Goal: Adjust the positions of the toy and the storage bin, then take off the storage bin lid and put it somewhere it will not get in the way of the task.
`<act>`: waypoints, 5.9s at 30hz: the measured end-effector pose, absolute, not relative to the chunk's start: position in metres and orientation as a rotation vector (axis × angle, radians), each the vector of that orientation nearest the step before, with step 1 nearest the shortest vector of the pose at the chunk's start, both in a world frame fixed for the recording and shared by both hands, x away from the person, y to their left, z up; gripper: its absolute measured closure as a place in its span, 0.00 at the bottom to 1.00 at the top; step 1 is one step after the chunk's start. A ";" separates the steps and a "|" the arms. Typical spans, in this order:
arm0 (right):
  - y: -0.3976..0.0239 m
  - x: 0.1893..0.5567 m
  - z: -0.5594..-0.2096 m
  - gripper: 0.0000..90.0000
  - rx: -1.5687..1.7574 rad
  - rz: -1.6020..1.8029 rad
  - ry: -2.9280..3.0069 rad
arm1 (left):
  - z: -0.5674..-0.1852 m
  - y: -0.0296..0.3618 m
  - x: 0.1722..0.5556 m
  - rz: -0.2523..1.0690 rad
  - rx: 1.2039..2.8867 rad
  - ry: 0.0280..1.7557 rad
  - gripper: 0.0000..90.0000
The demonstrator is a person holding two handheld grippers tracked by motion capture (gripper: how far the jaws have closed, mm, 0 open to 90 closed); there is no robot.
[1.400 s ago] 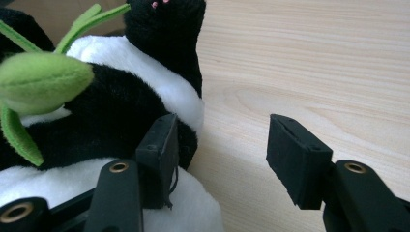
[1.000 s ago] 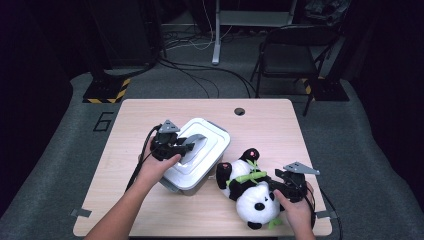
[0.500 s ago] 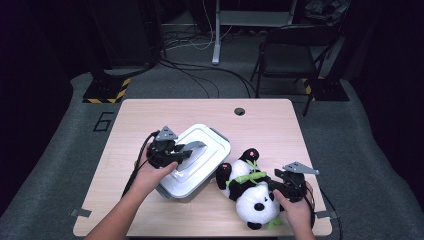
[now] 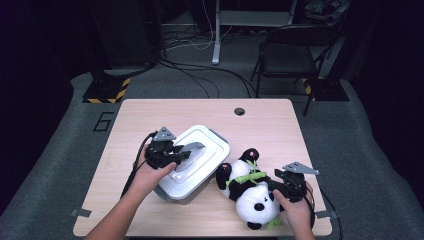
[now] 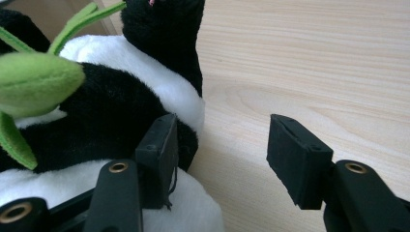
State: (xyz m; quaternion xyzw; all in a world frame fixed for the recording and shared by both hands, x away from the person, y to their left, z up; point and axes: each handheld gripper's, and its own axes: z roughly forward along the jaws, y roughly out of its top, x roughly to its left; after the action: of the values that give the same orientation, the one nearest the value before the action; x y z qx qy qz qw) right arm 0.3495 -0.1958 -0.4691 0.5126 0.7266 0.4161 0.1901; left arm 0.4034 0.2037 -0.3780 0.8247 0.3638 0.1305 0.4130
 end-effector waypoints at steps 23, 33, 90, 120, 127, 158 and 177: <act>-0.195 0.350 -0.469 0.48 1.443 1.168 2.041 | -0.358 0.213 0.404 0.368 2.016 0.919 0.74; -0.196 0.350 -0.470 0.48 1.450 1.173 2.042 | -0.350 0.234 0.405 0.397 1.994 0.943 0.74; -0.195 0.350 -0.471 0.48 1.460 1.175 2.032 | -0.403 0.395 0.388 0.524 1.726 1.315 0.74; -0.196 0.350 -0.471 0.48 1.454 1.177 2.035 | -0.482 0.400 0.395 0.555 1.759 1.416 0.74; -0.196 0.351 -0.471 0.48 1.455 1.180 2.036 | -0.489 0.399 0.397 0.557 1.778 1.438 0.74; -0.196 0.348 -0.465 0.46 1.442 1.167 2.024 | -0.461 0.375 0.394 0.523 1.826 1.316 0.53; -0.196 0.343 -0.455 0.45 1.418 1.175 2.009 | -0.409 0.313 0.406 0.381 1.926 1.052 0.61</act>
State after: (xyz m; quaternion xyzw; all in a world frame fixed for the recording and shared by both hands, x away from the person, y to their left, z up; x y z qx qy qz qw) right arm 0.3429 -0.1962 -0.4551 0.5091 0.7213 0.4217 0.2064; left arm 0.4060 0.3132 -0.4089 0.7759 0.4238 0.1534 0.4415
